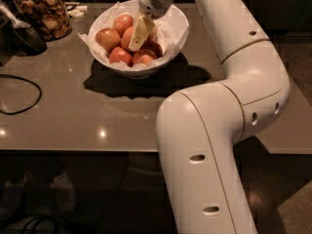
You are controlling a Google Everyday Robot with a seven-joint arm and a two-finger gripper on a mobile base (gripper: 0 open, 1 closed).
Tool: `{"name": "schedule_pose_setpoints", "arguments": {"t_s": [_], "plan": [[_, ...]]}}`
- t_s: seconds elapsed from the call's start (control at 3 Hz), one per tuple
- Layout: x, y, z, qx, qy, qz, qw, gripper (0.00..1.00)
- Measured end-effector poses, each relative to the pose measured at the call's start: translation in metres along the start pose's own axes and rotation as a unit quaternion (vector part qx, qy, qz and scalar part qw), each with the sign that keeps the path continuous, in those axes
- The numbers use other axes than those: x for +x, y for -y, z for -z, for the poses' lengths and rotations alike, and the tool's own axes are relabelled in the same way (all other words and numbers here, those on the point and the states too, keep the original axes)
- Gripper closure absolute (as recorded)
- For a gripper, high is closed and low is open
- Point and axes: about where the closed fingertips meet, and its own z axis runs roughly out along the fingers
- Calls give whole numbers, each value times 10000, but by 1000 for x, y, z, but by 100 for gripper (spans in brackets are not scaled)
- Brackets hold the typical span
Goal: Pick apple from white bowl
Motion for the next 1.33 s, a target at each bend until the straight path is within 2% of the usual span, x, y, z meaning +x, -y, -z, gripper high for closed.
{"name": "schedule_pose_setpoints", "arguments": {"t_s": [1.0, 1.33], "plan": [[7, -2, -11, -169, 57, -87, 9998, 35], [9, -1, -17, -208, 59, -80, 9997, 53]]}}
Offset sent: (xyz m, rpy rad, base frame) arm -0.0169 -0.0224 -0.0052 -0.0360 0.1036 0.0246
